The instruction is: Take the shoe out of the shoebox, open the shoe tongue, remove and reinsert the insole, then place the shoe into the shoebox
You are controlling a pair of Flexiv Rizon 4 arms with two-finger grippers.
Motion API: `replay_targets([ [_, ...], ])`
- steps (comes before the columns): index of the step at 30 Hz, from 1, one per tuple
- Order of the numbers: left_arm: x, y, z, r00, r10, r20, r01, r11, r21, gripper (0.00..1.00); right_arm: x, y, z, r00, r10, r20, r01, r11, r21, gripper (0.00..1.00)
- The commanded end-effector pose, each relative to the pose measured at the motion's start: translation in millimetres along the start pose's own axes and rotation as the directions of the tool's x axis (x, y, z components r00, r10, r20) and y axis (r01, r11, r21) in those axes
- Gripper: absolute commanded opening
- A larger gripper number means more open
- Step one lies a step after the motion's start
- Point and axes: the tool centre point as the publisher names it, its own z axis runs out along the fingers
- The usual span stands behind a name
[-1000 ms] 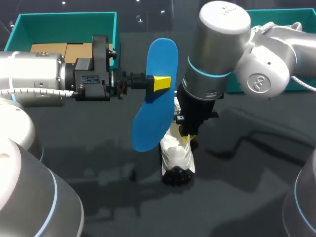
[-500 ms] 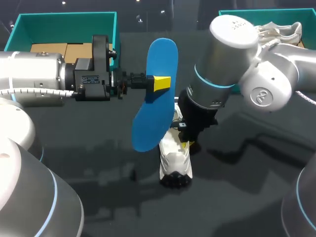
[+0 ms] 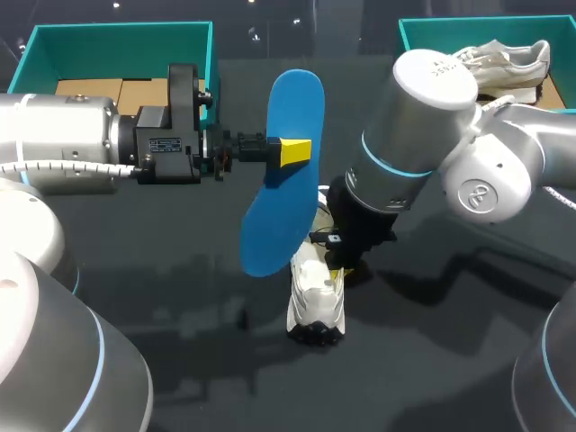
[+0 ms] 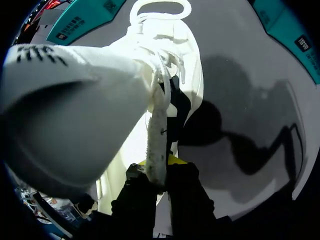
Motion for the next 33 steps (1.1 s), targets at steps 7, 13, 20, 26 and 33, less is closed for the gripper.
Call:
replay_targets([
  [7, 0.1, 1, 1, 1.000, 0.000, 0.001, 0.000, 1.000, 0.002, 0.00, -2.7, -4.2, -12, 0.998, 0.033, -0.049, -0.032, 0.999, 0.011, 1.00],
  [13, 0.1, 1, 1, 1.000, 0.000, 0.001, 0.000, 1.000, 0.002, 0.00, -5.6, -3.8, -46, 0.950, 0.116, -0.290, -0.075, 0.986, 0.151, 1.00],
  [20, 0.1, 1, 1, 1.000, 0.000, 0.001, 0.000, 1.000, 0.002, 0.00, -5.6, -3.8, -46, 0.950, 0.116, -0.290, -0.075, 0.986, 0.151, 1.00],
  [26, 0.1, 1, 1, 1.000, 0.000, 0.001, 0.000, 1.000, 0.002, 0.00, -7.3, -5.8, -53, 0.919, 0.093, -0.382, -0.050, 0.991, 0.122, 1.00],
  [33, -4.0, -4, -1, 0.997, 0.072, 0.013, -0.072, 0.997, -0.015, 0.00, -15.7, -2.5, -96, 0.823, 0.118, -0.556, -0.096, 0.993, 0.068, 1.00],
])
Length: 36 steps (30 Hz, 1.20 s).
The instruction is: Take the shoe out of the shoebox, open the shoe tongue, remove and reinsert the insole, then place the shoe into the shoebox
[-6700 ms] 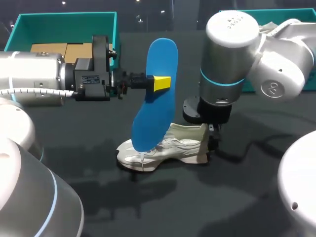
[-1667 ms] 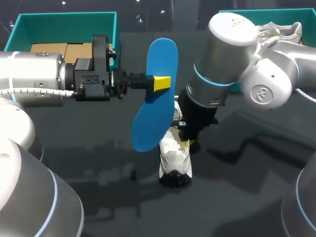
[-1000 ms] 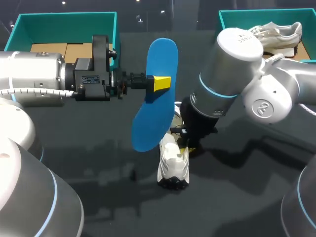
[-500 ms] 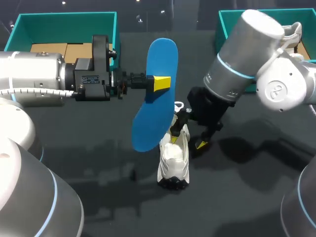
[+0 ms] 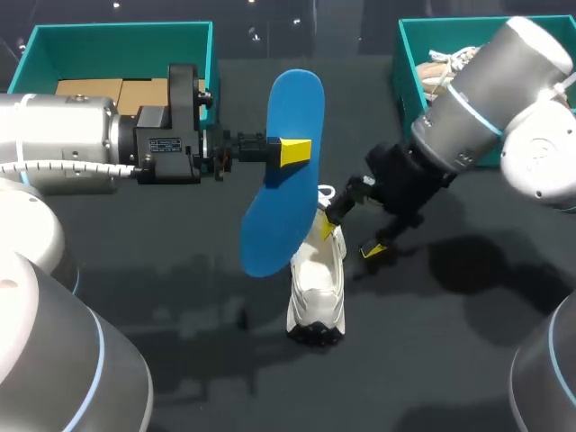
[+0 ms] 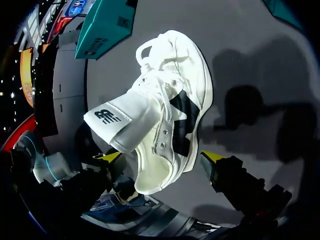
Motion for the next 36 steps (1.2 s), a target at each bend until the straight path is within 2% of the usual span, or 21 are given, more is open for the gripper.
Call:
replay_targets([
  [1, -5.4, -6, -2, 0.994, 0.111, 0.005, -0.111, 0.994, -0.008, 0.00, -8.0, -16.9, -33, 0.985, 0.007, -0.170, -0.017, 0.998, -0.058, 1.00],
  [5, -14.0, -17, -8, 0.953, 0.303, -0.002, -0.302, 0.952, -0.051, 0.00, 1.2, -16.2, -51, 0.962, -0.015, -0.272, -0.001, 0.998, -0.061, 1.00],
  [6, -15.7, -20, -9, 0.920, 0.391, -0.010, -0.390, 0.918, -0.065, 0.00, 3.2, -15.6, -54, 0.947, -0.027, -0.321, 0.011, 0.999, -0.050, 1.00],
  [8, -18.6, -25, -9, 0.810, 0.584, -0.047, -0.585, 0.803, -0.115, 0.00, 5.0, -14.0, -58, 0.918, -0.040, -0.395, 0.028, 0.999, -0.037, 1.00],
  [9, -18.9, -26, -11, 0.785, 0.612, -0.097, -0.620, 0.773, -0.136, 0.00, 5.9, -13.4, -59, 0.922, -0.039, -0.385, 0.027, 0.999, -0.036, 1.00],
  [19, -18.9, -26, -11, 0.785, 0.612, -0.097, -0.620, 0.773, -0.136, 0.00, 5.9, -13.4, -59, 0.922, -0.039, -0.385, 0.027, 0.999, -0.036, 1.00],
  [21, -23.4, -23, -11, 0.694, 0.714, -0.095, -0.718, 0.675, -0.171, 0.00, 5.9, -13.4, -59, 0.922, -0.039, -0.385, 0.027, 0.999, -0.036, 1.00],
  [22, -27.9, -23, -11, 0.678, 0.730, -0.088, -0.731, 0.655, -0.191, 0.00, 9.5, -11.1, -63, 0.918, -0.034, -0.395, 0.020, 0.999, -0.039, 1.00],
  [26, -41.4, -21, -15, 0.524, 0.846, -0.103, -0.845, 0.501, -0.186, 0.00, 24.4, -4.7, -77, 0.902, -0.044, -0.429, 0.021, 0.998, -0.057, 1.00],
  [27, -45.8, -20, -14, 0.494, 0.863, -0.105, -0.858, 0.466, -0.215, 0.00, 27.8, -3.5, -80, 0.895, -0.051, -0.442, 0.026, 0.998, -0.063, 1.00],
  [29, -51.7, -18, -14, 0.424, 0.897, -0.129, -0.899, 0.399, -0.182, 0.00, 33.7, 0.5, -86, 0.884, -0.052, -0.465, 0.023, 0.997, -0.068, 1.00],
  [31, -54.6, -15, -14, 0.266, 0.953, -0.147, -0.961, 0.249, -0.122, 0.00, 37.9, 4.5, -92, 0.858, -0.062, -0.509, 0.030, 0.997, -0.071, 1.00],
  [33, -54.6, -15, -14, 0.266, 0.953, -0.147, -0.961, 0.249, -0.122, 0.00, 41.3, 9.7, -95, 0.817, -0.051, -0.575, 0.001, 0.996, -0.087, 1.00],
  [36, -54.6, -15, -14, 0.266, 0.953, -0.147, -0.961, 0.249, -0.122, 0.00, 41.4, 11.7, -96, 0.810, -0.045, -0.585, -0.007, 0.996, -0.087, 1.00],
])
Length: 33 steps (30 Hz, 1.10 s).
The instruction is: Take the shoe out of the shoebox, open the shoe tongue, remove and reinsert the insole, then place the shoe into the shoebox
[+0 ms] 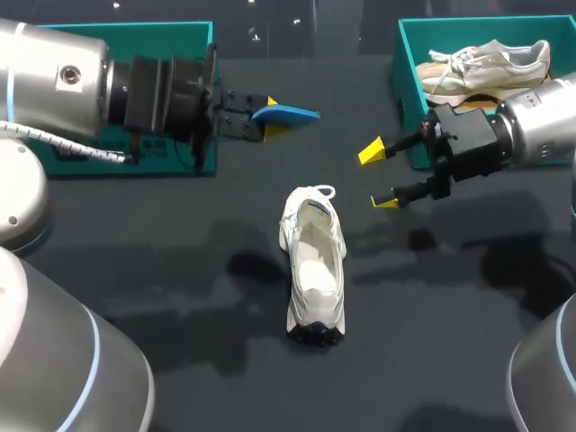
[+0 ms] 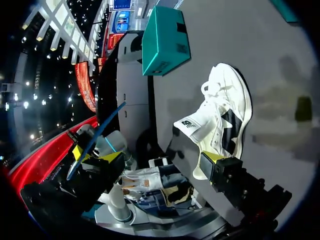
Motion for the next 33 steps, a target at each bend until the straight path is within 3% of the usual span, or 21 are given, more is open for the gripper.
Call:
replay_targets([
  [1, 0.7, 4, 3, 0.986, 0.167, 0.010, -0.167, 0.986, 0.025, 0.00, -9.2, -0.2, 4, 0.999, -0.002, -0.034, 0.002, 1.000, -0.005, 1.00],
  [8, 0.7, 4, 3, 0.986, 0.167, 0.010, -0.167, 0.986, 0.025, 0.00, -9.2, -0.2, 4, 0.999, -0.002, -0.034, 0.002, 1.000, -0.005, 1.00],
  [13, 5.9, 27, 23, 0.938, 0.343, 0.044, -0.344, 0.938, 0.028, 0.00, 6.7, 7.0, -7, 0.997, -0.044, -0.058, 0.041, 0.998, -0.049, 1.00],
  [15, 10.7, 34, 32, 0.902, 0.429, 0.042, -0.429, 0.903, -0.017, 0.00, 14.6, 11.1, -12, 0.996, -0.069, -0.064, 0.064, 0.996, -0.064, 1.00],
  [21, 21.9, 48, 53, 0.830, 0.554, 0.056, -0.555, 0.832, -0.003, 0.00, 29.9, 21.5, -17, 0.989, -0.116, -0.096, 0.107, 0.990, -0.089, 1.00],
  [25, 21.7, 51, 58, 0.823, 0.564, 0.067, -0.565, 0.825, -0.001, 0.00, 36.4, 27.1, -15, 0.980, -0.082, -0.183, 0.058, 0.990, -0.132, 1.00],
  [33, 21.7, 51, 58, 0.823, 0.564, 0.067, -0.565, 0.825, -0.001, 0.00, 36.4, 27.1, -15, 0.980, -0.082, -0.183, 0.058, 0.990, -0.132, 1.00],
])
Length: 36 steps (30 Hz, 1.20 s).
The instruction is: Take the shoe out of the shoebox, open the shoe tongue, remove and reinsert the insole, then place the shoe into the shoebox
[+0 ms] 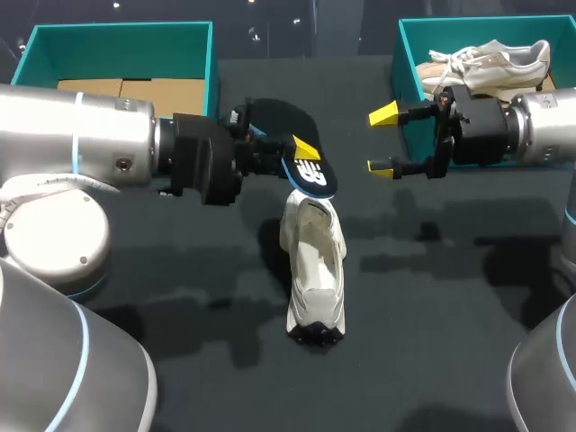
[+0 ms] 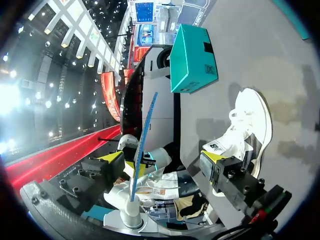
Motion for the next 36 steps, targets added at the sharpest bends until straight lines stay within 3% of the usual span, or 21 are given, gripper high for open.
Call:
replay_targets([
  [1, -1.1, 1, 2, 1.000, 0.001, -0.003, -0.001, 1.000, -0.001, 0.00, -0.1, -1.2, 2, 1.000, 0.001, 0.002, -0.001, 1.000, -0.003, 1.00],
  [5, 2.3, 3, 7, 0.999, 0.046, -0.010, -0.046, 0.999, -0.018, 0.00, -0.1, -1.2, 2, 1.000, 0.001, 0.002, -0.001, 1.000, -0.003, 1.00],
  [12, 19.7, 6, 22, 0.963, 0.249, 0.100, -0.250, 0.968, 0.000, 0.00, 7.4, 5.5, 24, 1.000, -0.021, 0.018, 0.021, 1.000, -0.002, 1.00],
  [17, 22.8, 13, 29, 0.952, 0.265, 0.151, -0.268, 0.963, 0.003, 0.00, 11.0, 5.3, 36, 0.999, -0.033, 0.017, 0.032, 0.999, 0.021, 1.00],
  [30, 21.2, 18, 45, 0.938, 0.302, 0.169, -0.307, 0.952, 0.004, 0.00, 11.7, -2.0, 50, 0.998, -0.064, -0.008, 0.064, 0.998, 0.019, 1.00],
  [31, 20.9, 18, 46, 0.938, 0.302, 0.170, -0.308, 0.952, 0.004, 0.00, 11.4, -2.6, 51, 0.998, -0.066, -0.010, 0.066, 0.998, 0.020, 0.99],
  [33, 20.0, 19, 47, 0.936, 0.308, 0.169, -0.312, 0.950, 0.001, 0.00, 10.7, -3.7, 53, 0.997, -0.071, -0.018, 0.071, 0.997, 0.022, 0.88],
  [36, 19.3, 19, 49, 0.935, 0.310, 0.170, -0.315, 0.949, 0.005, 0.00, 9.6, -4.4, 57, 0.997, -0.074, -0.031, 0.075, 0.997, 0.027, 0.87],
])
